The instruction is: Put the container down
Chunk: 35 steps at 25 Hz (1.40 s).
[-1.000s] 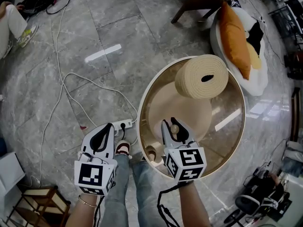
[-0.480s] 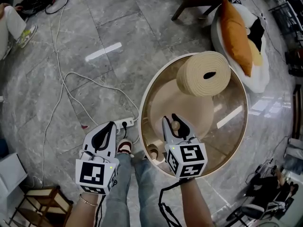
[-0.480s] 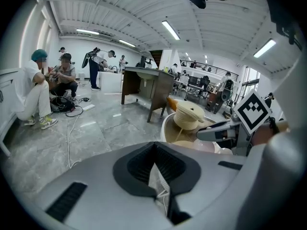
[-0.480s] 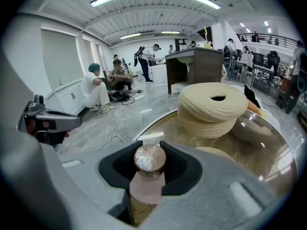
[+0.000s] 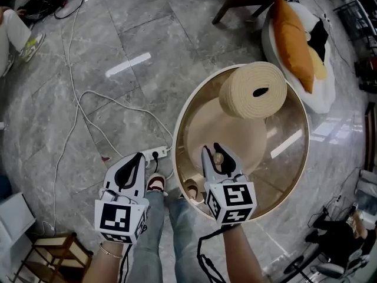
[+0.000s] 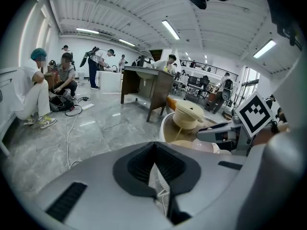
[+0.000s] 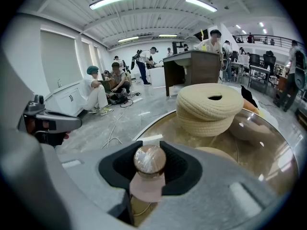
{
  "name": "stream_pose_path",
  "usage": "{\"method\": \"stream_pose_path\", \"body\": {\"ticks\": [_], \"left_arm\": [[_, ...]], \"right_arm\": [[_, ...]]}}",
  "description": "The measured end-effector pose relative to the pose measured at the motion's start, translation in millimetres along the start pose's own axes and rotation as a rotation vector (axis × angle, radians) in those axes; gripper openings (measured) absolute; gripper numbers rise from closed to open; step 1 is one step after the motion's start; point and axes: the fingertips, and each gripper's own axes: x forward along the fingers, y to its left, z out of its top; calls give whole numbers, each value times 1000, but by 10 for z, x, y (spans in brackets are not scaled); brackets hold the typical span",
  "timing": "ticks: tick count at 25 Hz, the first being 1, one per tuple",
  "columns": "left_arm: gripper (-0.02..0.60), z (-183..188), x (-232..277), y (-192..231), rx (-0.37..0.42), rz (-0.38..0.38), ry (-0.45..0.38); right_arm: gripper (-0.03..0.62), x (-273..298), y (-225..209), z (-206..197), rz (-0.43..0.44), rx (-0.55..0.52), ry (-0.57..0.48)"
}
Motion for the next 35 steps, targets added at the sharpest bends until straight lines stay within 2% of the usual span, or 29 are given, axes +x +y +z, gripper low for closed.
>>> {"method": "stream_pose_path", "body": {"ticks": [20, 35], "left_arm": [[-8, 21, 50, -167, 16, -28, 5], [-8, 4, 3, -219, 17, -23, 0]], "right_arm": [[115, -35, 125, -64, -20, -109, -31], [115, -67, 102, -55, -49, -96, -137]]}}
